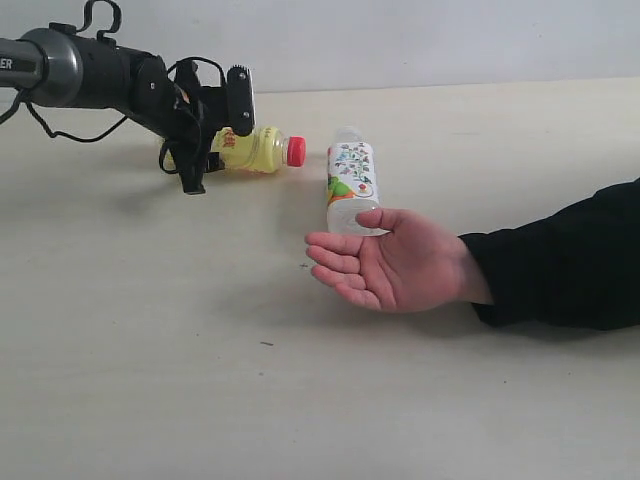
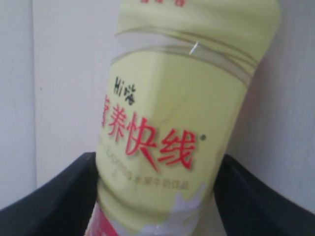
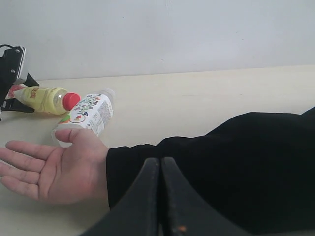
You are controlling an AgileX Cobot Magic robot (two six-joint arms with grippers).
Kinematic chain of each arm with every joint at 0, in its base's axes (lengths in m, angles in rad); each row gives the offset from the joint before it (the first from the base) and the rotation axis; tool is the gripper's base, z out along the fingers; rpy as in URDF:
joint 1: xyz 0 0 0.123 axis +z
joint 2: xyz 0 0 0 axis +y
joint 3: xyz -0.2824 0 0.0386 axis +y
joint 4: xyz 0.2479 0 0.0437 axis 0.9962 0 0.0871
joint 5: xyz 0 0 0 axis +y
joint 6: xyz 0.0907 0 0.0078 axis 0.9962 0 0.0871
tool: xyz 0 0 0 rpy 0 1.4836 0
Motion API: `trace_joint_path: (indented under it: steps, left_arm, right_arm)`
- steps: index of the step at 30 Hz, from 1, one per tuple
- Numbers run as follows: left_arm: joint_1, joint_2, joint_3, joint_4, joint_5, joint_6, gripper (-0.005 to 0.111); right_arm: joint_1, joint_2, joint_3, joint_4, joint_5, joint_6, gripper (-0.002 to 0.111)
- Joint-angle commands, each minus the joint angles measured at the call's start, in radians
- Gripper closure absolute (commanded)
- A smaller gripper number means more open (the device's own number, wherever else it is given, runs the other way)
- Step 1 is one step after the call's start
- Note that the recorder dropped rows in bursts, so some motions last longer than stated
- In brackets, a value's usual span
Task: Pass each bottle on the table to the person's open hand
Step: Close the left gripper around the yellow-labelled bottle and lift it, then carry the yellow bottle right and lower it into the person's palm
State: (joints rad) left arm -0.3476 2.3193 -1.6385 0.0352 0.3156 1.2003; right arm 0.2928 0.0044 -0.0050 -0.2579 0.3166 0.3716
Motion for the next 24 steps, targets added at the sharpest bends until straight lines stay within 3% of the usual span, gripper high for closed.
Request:
trace_joint_path:
  steps: [1,4,11,17,24]
  left_arm:
    - [-0.001,0.000,-0.002,0.001,0.022,-0.003,0.089]
    - [-0.001,0.000,-0.002,0.001,0.056,-0.003,0.106]
    - [-0.001,-0.031,-0.002,0.001,0.135,-0.010,0.107]
    - [-0.001,-0.088,-0.002,0.001,0.183,-0.115,0.107]
    - [-0.024,-0.155,-0.002,0.001,0.348,-0.215,0.107]
  right_arm:
    - [0.004,-0.004,0.005,-0.003,-0.008,-0.005,0.108]
    - [0.004,-0.004,0.005,-0.003,-0.008,-0.005,0.108]
    - [0.004,-0.004,0.005,-0.003,-0.008,-0.005,0.108]
    - [0.004,-0.004,0.005,-0.003,-0.008,-0.005,0.108]
    - [0.004,-0.004,0.005,-0.003,-0.008,-0.005,0.108]
